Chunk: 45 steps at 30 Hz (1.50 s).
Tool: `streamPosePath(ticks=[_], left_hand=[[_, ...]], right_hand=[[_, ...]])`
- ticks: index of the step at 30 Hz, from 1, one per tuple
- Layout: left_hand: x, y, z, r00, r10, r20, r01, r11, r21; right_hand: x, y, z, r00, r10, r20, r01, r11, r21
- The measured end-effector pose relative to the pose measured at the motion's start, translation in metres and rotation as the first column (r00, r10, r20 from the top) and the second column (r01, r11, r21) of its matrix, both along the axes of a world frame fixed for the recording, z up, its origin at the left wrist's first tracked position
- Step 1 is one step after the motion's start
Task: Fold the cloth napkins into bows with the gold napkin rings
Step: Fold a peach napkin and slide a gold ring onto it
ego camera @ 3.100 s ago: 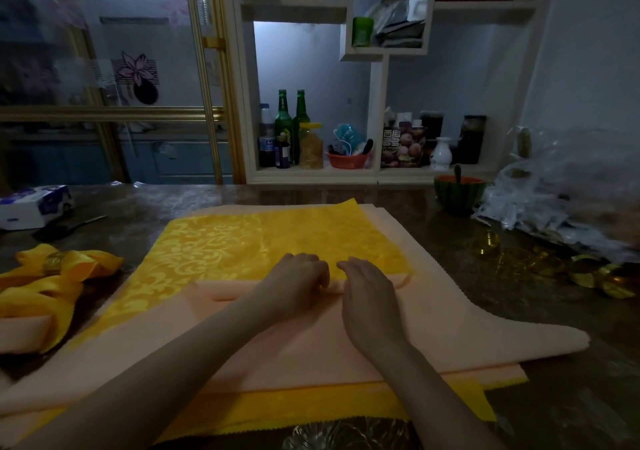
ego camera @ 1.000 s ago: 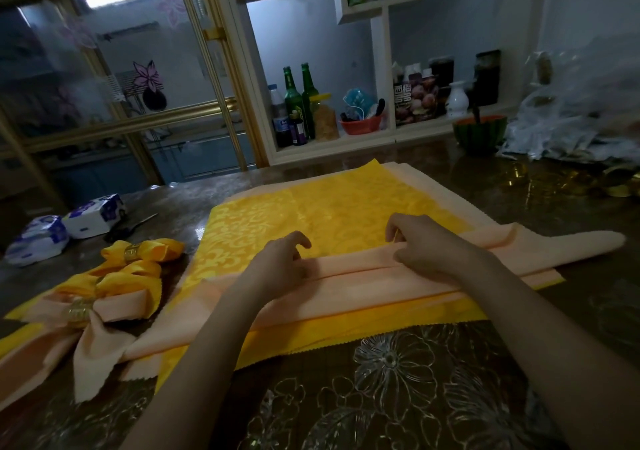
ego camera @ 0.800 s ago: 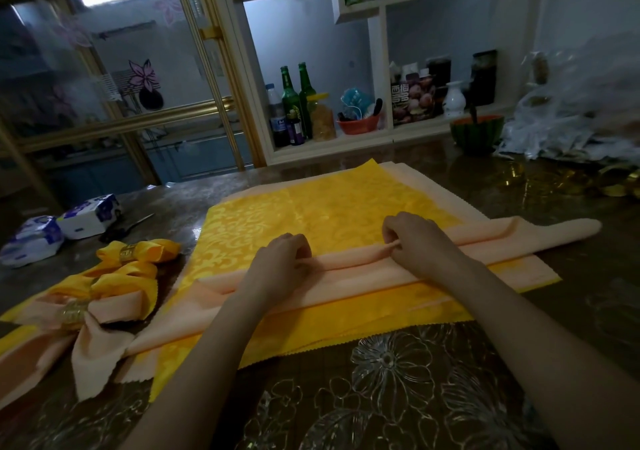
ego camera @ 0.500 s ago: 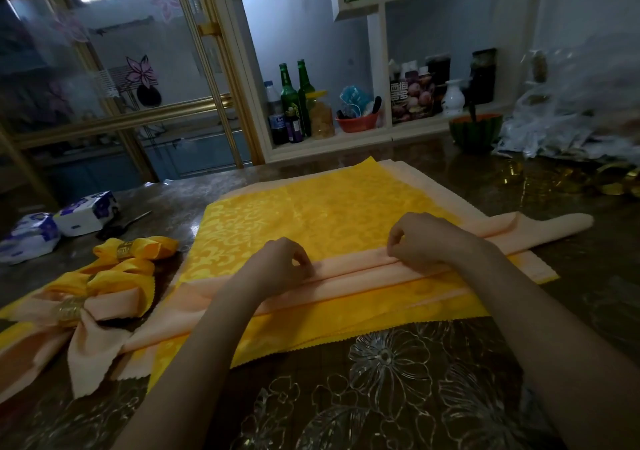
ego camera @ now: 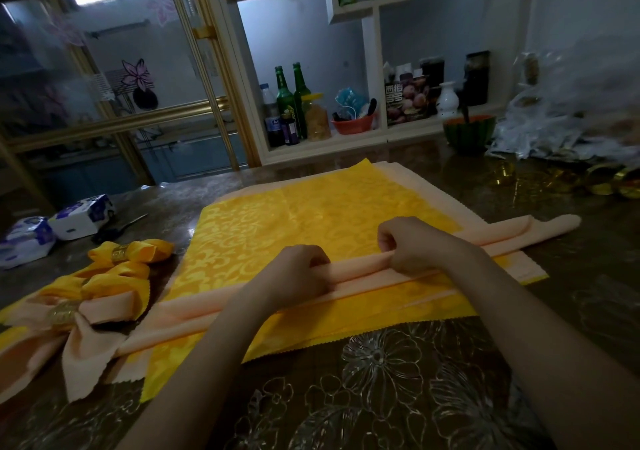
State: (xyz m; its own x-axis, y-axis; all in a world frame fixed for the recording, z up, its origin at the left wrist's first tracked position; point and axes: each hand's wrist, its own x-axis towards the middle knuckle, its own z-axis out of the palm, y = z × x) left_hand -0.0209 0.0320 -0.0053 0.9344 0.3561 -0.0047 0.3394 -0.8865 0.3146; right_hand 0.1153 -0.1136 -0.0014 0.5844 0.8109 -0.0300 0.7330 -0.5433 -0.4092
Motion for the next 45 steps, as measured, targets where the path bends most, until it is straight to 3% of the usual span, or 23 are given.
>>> streamPosePath(ticks=[6, 12, 14, 18, 23, 26, 33, 38, 42, 45], left_hand=[[0.004, -0.019, -0.001, 0.991, -0.091, -0.094, 0.100, 0.991, 0.092], [0.003, -0.028, -0.002, 0.992, -0.128, -0.009, 0.128, 0.982, 0.136], [0.003, -0.033, -0.005, 0.993, -0.115, 0.029, 0.110, 0.982, 0.153], [0.002, -0.043, -0.008, 0.990, -0.139, 0.021, 0.131, 0.965, 0.227], [0.008, -0.042, -0.017, 0.992, -0.075, 0.099, 0.060, 0.986, 0.154], [0.012, -0.041, -0.032, 0.986, -0.017, 0.165, -0.004, 0.992, 0.128], [0.016, -0.038, -0.048, 0.993, -0.092, 0.074, 0.065, 0.950, 0.306], [0.018, -0.038, -0.046, 0.987, -0.112, 0.119, 0.078, 0.964, 0.254], [0.021, -0.043, -0.042, 0.925, -0.274, 0.263, 0.230, 0.955, 0.188], [0.019, -0.045, -0.040, 0.926, -0.269, 0.266, 0.242, 0.962, 0.130]], right_hand=[[-0.004, -0.003, 0.014, 0.993, 0.039, -0.112, -0.059, 0.983, -0.177], [-0.005, 0.004, 0.007, 1.000, 0.022, -0.002, -0.022, 1.000, 0.002], [-0.003, 0.004, 0.001, 1.000, 0.004, 0.006, -0.004, 1.000, -0.004], [-0.004, 0.001, 0.006, 1.000, -0.019, 0.009, 0.020, 0.982, -0.186], [-0.008, 0.007, 0.004, 0.993, 0.024, 0.115, 0.017, 0.941, -0.339], [-0.008, 0.014, -0.015, 0.995, 0.082, 0.055, -0.055, 0.925, -0.375], [-0.001, -0.024, -0.039, 0.985, 0.053, 0.161, -0.017, 0.976, -0.216], [0.039, -0.084, -0.033, 0.975, -0.139, 0.173, 0.170, 0.969, -0.180], [0.059, -0.120, -0.029, 0.911, -0.318, 0.263, 0.375, 0.905, -0.203], [0.048, -0.119, -0.018, 0.898, -0.301, 0.321, 0.333, 0.942, -0.048]])
